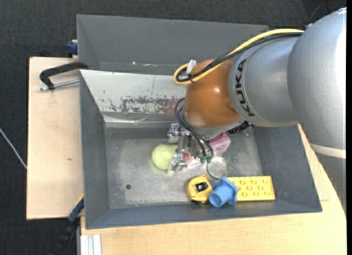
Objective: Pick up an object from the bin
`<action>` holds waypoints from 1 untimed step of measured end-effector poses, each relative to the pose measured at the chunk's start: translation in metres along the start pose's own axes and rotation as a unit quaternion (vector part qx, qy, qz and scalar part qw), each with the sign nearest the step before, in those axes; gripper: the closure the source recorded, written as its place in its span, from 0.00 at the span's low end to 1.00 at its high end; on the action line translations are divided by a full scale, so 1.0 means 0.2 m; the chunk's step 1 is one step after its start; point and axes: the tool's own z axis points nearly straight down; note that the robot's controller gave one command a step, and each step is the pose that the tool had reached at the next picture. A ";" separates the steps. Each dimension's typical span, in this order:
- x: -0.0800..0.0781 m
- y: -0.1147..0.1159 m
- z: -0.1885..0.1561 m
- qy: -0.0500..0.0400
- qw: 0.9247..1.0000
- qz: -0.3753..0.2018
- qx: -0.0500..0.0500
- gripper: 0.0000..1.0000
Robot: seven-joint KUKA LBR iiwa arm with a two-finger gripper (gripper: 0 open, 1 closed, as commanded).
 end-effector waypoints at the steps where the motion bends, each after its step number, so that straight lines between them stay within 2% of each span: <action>1: -0.15 -0.25 -0.84 -0.007 1.000 0.003 0.001 1.00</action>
Offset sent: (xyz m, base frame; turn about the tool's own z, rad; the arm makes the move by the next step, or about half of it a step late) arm 0.0000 0.0000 0.0000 0.0000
